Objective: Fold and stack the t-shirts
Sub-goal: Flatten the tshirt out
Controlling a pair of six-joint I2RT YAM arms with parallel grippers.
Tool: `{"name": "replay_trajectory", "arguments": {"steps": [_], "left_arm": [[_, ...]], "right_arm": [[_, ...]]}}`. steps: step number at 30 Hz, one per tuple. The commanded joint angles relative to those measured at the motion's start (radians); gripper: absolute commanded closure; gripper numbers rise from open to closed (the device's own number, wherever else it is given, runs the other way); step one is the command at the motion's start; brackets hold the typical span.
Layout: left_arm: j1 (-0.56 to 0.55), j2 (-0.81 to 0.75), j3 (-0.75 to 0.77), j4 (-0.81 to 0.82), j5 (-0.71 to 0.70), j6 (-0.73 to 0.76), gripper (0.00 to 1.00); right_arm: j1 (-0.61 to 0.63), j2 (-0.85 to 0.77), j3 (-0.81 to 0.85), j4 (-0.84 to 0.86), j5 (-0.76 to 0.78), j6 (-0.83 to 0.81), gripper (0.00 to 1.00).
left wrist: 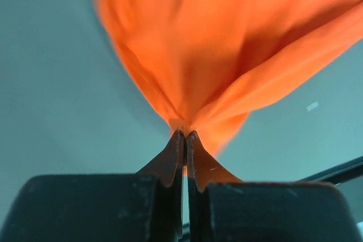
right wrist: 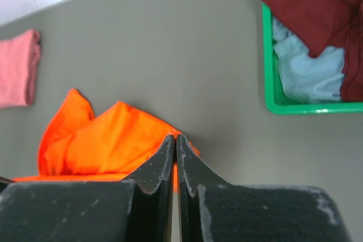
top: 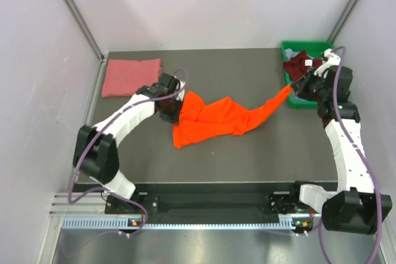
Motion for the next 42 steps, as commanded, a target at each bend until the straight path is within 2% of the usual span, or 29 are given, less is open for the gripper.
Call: {"name": "replay_trajectory", "arguments": {"steps": [1, 6, 9, 14, 15, 20, 22, 25, 28, 34, 37, 40, 42], "left_arm": [[0.001, -0.169, 0.168, -0.042, -0.119, -0.065, 1.0], [0.001, -0.258, 0.332, -0.12, -0.187, -0.079, 1.0], [0.001, -0.284, 0.43, -0.167, -0.274, -0.094, 1.0], [0.001, -0.392, 0.608, -0.23, -0.562, -0.135, 1.0], [0.001, -0.456, 0.632, -0.227, -0.575, -0.142, 1.0], [0.001, -0.674, 0.731, -0.14, -0.504, -0.211, 1.0], [0.001, -0.686, 0.76, -0.144, -0.44, -0.226, 1.0], [0.001, -0.67, 0.772, -0.19, -0.411, -0.235, 1.0], [0.001, -0.656, 0.783, -0.221, -0.455, -0.249, 1.0], [0.001, -0.74, 0.742, -0.151, -0.495, -0.27, 1.0], [0.004, -0.801, 0.705, -0.102, -0.466, -0.287, 1.0], [0.002, -0.863, 0.686, -0.048, -0.374, -0.303, 1.0], [0.004, -0.867, 0.708, -0.065, -0.3, -0.319, 1.0]], "right_arm": [[-0.015, -0.026, 0.163, 0.045, 0.019, 0.04, 1.0], [-0.015, -0.064, 0.295, 0.051, 0.054, 0.049, 1.0], [-0.016, -0.099, 0.377, 0.061, 0.08, 0.029, 1.0], [-0.016, -0.279, 0.469, 0.14, 0.15, -0.032, 1.0], [-0.016, -0.332, 0.513, 0.137, 0.164, -0.038, 1.0], [-0.015, -0.495, 0.57, 0.19, 0.134, -0.006, 1.0], [-0.013, -0.526, 0.575, 0.201, 0.143, 0.008, 1.0], [-0.01, -0.501, 0.621, 0.097, 0.166, 0.026, 1.0], [-0.008, -0.482, 0.639, -0.009, 0.209, 0.052, 1.0], [-0.005, -0.497, 0.76, -0.211, 0.309, 0.042, 1.0], [-0.004, -0.529, 0.796, -0.251, 0.313, 0.029, 1.0], [-0.002, -0.564, 0.8, -0.282, 0.307, 0.028, 1.0], [-0.001, -0.557, 0.867, -0.371, 0.304, 0.028, 1.0]]}}
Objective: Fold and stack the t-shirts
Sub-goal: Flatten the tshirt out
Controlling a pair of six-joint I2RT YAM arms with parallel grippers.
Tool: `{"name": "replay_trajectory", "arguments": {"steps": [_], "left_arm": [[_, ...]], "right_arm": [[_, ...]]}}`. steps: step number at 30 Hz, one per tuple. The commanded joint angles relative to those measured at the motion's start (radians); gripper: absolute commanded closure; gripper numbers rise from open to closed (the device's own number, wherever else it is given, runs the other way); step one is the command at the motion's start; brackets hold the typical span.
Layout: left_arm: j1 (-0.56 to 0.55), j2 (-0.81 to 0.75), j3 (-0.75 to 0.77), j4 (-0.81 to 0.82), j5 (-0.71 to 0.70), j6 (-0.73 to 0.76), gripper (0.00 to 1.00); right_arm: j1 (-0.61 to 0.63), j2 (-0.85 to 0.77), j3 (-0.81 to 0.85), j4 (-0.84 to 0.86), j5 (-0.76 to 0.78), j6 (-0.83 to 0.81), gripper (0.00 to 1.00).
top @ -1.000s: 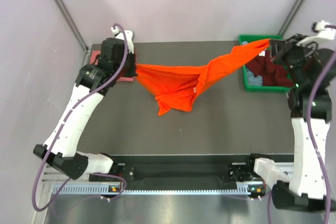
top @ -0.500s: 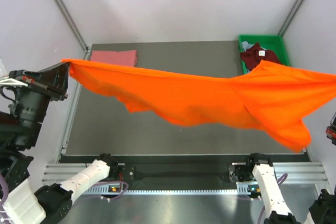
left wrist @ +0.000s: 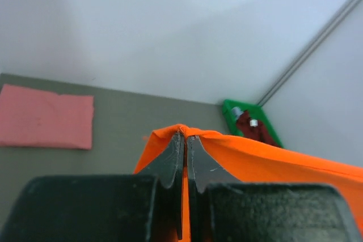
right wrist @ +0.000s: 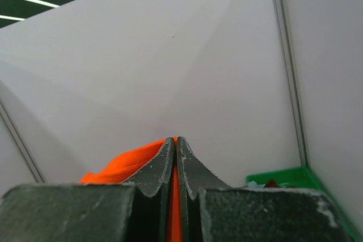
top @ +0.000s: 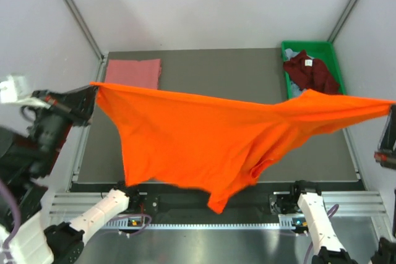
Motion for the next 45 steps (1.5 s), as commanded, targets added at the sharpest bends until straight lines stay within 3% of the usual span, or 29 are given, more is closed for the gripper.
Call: {"name": "replay_trajectory", "arguments": {"steps": [1, 6, 12, 18, 22, 25, 29, 33, 40, 45], "left_arm": [[0.008, -0.058, 0.054, 0.095, 0.096, -0.047, 1.0], [0.012, -0.087, 0.071, 0.021, 0.11, -0.075, 1.0], [0.012, -0.015, 0.118, -0.05, 0.082, -0.047, 1.0], [0.011, 0.094, -0.06, 0.074, -0.044, 0.017, 1.0], [0.012, 0.308, -0.091, 0.124, -0.114, 0.082, 1.0], [0.025, 0.416, -0.152, 0.241, -0.226, 0.126, 1.0], [0.127, 0.571, -0.196, 0.41, -0.191, 0.108, 1.0], [0.244, 0.743, -0.28, 0.538, -0.056, 0.056, 1.0], [0.373, 0.981, -0.251, 0.644, 0.1, 0.062, 1.0], [0.414, 1.076, -0.187, 0.664, 0.105, 0.097, 1.0]], "right_arm": [[-0.001, -0.018, 0.123, -0.104, 0.048, -0.016, 1.0], [0.0, 0.0, 0.307, -0.251, 0.081, -0.024, 1.0], [0.014, 0.033, 0.323, -0.233, 0.116, -0.048, 1.0], [0.014, 0.192, 0.123, -0.007, 0.049, -0.12, 1.0], [0.014, 0.342, -0.078, 0.222, -0.079, -0.143, 1.0], [0.014, 0.46, -0.23, 0.452, -0.131, -0.148, 1.0], [0.017, 0.678, -0.367, 0.749, -0.319, -0.137, 1.0], [0.06, 0.905, -0.361, 0.952, -0.401, -0.169, 1.0], [0.166, 1.27, -0.225, 1.054, -0.464, -0.203, 1.0], [0.224, 1.488, -0.024, 1.069, -0.424, -0.215, 1.0]]}}
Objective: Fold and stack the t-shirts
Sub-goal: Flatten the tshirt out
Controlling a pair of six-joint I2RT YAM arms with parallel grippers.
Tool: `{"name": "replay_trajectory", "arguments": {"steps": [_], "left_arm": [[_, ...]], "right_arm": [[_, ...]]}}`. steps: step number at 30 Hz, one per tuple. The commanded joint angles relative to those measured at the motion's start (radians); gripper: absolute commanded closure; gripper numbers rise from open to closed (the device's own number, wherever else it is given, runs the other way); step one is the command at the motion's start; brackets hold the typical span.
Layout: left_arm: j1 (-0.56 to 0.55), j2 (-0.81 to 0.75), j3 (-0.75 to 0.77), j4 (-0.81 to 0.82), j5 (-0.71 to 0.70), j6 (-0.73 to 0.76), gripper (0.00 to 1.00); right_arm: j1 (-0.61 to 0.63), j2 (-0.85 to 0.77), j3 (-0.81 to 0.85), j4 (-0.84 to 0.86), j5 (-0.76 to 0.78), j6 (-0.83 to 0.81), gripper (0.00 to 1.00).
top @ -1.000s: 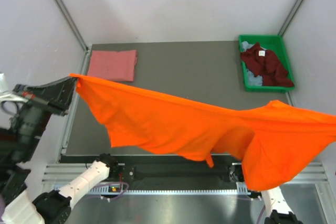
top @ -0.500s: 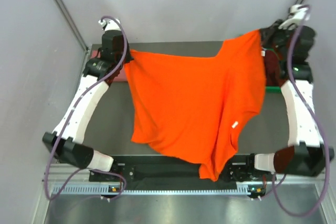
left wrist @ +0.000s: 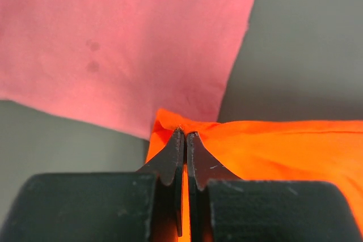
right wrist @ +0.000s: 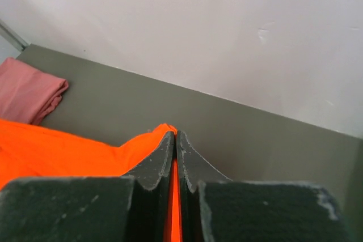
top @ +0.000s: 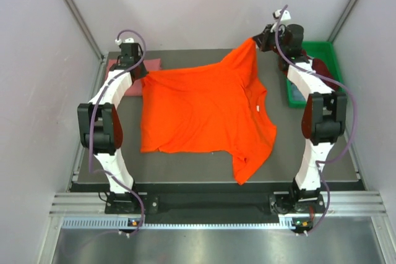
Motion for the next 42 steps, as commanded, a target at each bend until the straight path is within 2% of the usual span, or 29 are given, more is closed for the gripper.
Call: {"name": "replay_trajectory", "arguments": {"steps": [1, 5, 8, 11, 19, 26, 30, 33, 36, 40, 42], "left_arm": [[0.017, 0.019, 0.084, 0.113, 0.028, 0.023, 1.0], [0.04, 0.04, 0.062, 0.194, 0.086, 0.038, 1.0], [0.041, 0.087, 0.12, 0.167, 0.094, 0.047, 1.0], [0.078, 0.14, 0.176, 0.127, 0.104, 0.065, 1.0], [0.097, 0.17, 0.194, 0.152, 0.241, 0.093, 1.0], [0.095, 0.195, 0.206, 0.172, 0.22, 0.105, 1.0], [0.095, 0.195, 0.229, 0.167, 0.212, 0.096, 1.0], [0.095, 0.138, 0.243, 0.156, 0.235, 0.087, 1.0], [0.094, 0.024, 0.248, 0.144, 0.204, 0.069, 1.0], [0.089, -0.171, 0.234, 0.123, 0.19, 0.039, 1.0], [0.092, -0.303, 0.213, 0.116, 0.187, 0.032, 1.0]], "right_arm": [[0.041, 0.09, 0.167, 0.141, 0.017, -0.04, 1.0], [0.058, 0.19, 0.259, 0.175, 0.04, -0.019, 1.0], [0.054, 0.231, 0.292, 0.184, 0.092, -0.023, 1.0], [0.032, 0.233, 0.287, 0.181, 0.123, -0.016, 1.0], [-0.041, 0.17, 0.201, 0.209, 0.187, -0.025, 1.0], [-0.051, 0.225, 0.255, 0.326, 0.059, 0.013, 1.0], [-0.029, 0.281, 0.374, 0.265, 0.014, 0.016, 1.0], [-0.031, 0.21, 0.355, 0.232, 0.069, 0.01, 1.0], [-0.038, 0.048, 0.26, 0.187, 0.143, 0.018, 1.0], [-0.037, -0.281, 0.128, 0.118, 0.231, 0.044, 1.0], [-0.038, -0.389, 0.095, 0.077, 0.259, 0.047, 1.0]]}}
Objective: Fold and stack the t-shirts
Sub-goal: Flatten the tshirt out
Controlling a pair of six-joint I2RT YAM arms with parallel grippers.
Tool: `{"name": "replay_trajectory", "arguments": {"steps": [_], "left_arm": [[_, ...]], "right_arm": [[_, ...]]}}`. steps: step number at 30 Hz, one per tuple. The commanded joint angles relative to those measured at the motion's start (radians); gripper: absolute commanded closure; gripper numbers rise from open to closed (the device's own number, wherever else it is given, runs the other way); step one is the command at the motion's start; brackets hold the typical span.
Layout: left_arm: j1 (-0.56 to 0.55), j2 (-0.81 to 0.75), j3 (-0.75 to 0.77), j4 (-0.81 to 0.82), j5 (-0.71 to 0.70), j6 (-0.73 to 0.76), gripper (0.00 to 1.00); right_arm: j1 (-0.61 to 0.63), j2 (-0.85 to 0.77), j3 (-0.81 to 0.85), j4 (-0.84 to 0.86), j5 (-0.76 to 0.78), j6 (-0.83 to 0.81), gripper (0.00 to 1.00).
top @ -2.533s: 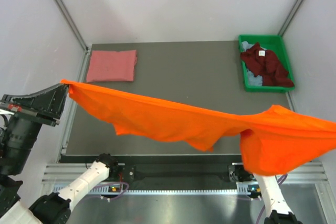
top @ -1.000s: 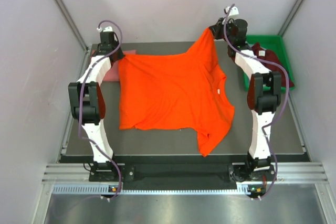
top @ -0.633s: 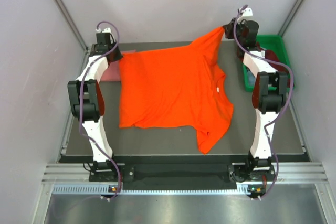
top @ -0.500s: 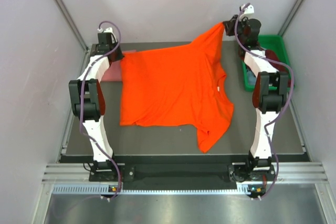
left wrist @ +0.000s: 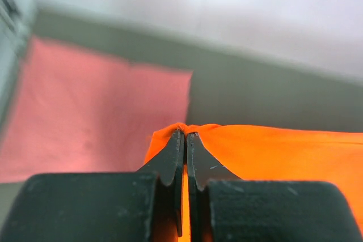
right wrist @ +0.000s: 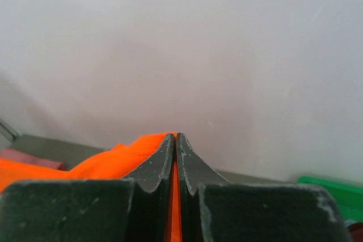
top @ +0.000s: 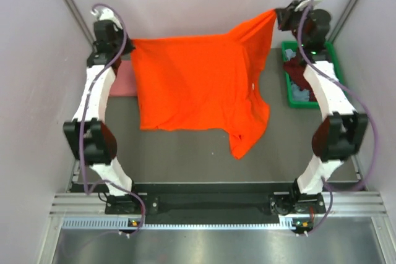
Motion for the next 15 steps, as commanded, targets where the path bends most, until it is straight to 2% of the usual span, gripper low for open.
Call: {"name": "replay_trajectory", "arguments": {"steps": [1, 5, 8, 12, 15], "left_arm": [[0.002, -0.32, 0.009, 0.063, -0.031, -0.023, 1.0], [0.002, -0.563, -0.045, 0.042, -0.035, -0.024, 1.0], [0.002, -0.684, -0.057, -0.004, -0.018, -0.049, 1.0], [0.002, -0.793, -0.04, -0.087, 0.009, -0.073, 1.0], [0.002, -0.865, 0.013, -0.18, -0.008, -0.078, 1.0]], "right_arm": [[-0.01, -0.39, -0.006, -0.007, 0.088, -0.002, 1.0], [-0.011, -0.567, 0.049, -0.241, 0.136, -0.066, 1.0], [-0.02, -0.696, 0.069, -0.361, 0.162, -0.088, 1.0], [-0.02, -0.862, 0.075, -0.489, 0.168, -0.101, 1.0], [-0.022, -1.001, 0.098, -0.608, 0.229, -0.12, 1.0]]}}
